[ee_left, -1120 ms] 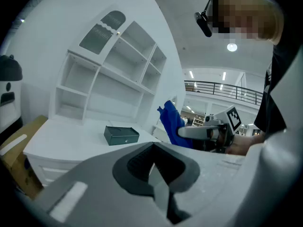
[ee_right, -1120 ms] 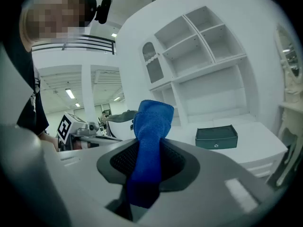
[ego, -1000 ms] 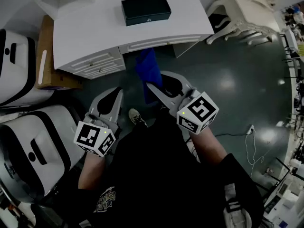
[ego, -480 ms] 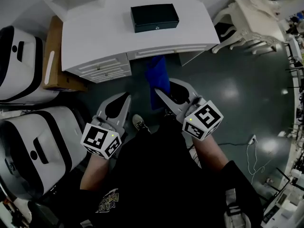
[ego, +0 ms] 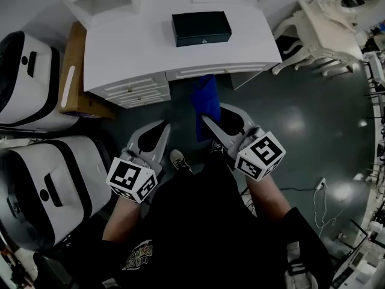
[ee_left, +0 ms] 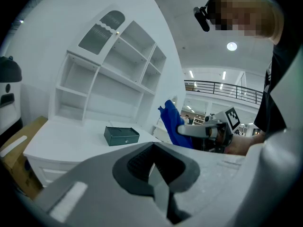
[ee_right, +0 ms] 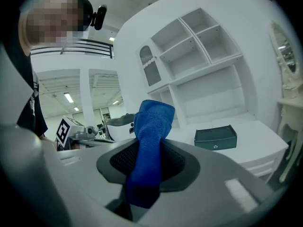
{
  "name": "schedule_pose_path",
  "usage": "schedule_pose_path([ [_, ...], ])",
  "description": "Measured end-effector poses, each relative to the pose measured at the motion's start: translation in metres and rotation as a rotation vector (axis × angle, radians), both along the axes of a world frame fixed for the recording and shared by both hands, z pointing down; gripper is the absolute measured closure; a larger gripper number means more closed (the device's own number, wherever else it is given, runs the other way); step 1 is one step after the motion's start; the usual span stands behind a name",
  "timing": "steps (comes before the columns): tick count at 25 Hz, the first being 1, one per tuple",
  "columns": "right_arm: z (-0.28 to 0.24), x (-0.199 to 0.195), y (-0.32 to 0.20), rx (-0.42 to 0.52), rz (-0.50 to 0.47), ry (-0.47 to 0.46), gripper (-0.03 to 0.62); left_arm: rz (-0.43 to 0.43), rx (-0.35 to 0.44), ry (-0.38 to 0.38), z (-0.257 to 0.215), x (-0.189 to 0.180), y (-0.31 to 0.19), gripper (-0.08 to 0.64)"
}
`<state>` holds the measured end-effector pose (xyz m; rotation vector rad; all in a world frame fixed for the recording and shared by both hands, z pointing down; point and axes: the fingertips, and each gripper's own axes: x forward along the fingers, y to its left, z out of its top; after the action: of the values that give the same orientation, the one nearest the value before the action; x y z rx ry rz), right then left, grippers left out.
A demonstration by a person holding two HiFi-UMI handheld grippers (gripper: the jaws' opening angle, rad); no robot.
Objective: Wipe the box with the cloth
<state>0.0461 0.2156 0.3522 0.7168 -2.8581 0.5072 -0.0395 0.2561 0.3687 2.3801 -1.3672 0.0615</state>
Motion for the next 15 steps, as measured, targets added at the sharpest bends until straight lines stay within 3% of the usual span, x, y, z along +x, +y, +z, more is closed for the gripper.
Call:
schedule_pose_path([
  [15,-0.008,0.017,-0.005,0.032,0.050,0.010,0.446,0.041,0.011,0.013,-0.007,0.018,-0.004,0.558],
])
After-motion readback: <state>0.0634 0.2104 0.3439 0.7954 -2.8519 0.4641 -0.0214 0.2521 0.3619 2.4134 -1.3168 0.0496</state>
